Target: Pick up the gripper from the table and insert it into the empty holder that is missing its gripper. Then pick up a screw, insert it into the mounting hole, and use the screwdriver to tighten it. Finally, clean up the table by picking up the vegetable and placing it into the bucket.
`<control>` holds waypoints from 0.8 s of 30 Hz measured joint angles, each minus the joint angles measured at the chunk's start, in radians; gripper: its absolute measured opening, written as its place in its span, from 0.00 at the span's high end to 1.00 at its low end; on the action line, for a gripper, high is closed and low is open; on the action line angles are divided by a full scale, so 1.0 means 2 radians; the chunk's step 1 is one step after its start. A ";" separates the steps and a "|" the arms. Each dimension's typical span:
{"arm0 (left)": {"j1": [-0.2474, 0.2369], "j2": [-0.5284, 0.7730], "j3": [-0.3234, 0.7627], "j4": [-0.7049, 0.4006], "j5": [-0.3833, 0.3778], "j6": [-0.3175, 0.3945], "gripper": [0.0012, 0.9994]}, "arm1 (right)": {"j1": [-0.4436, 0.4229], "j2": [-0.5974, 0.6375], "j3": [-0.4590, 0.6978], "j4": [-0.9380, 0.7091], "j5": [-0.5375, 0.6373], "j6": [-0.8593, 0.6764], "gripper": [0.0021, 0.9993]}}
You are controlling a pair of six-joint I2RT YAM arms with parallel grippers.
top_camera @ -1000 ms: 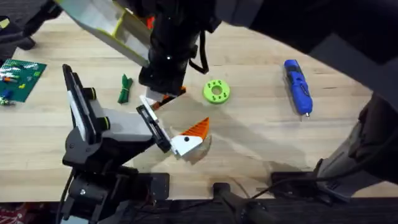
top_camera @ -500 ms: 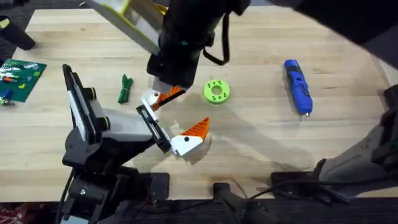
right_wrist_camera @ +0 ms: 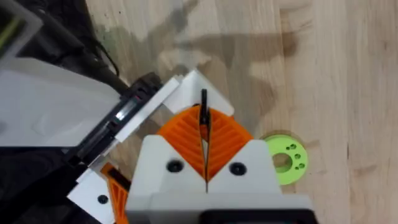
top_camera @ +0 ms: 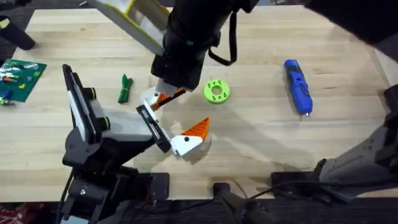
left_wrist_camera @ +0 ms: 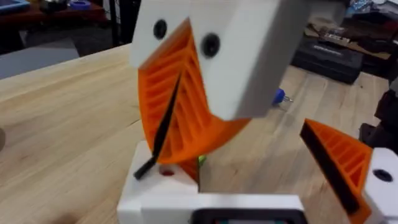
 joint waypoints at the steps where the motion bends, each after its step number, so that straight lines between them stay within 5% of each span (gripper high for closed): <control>1: 0.000 0.000 0.000 0.000 0.000 0.000 0.01 | 0.000 0.000 0.000 0.000 0.000 0.000 1.00; 24: 0.000 0.000 0.000 0.000 0.000 0.000 0.01 | 0.009 0.041 0.000 0.004 0.000 0.000 0.99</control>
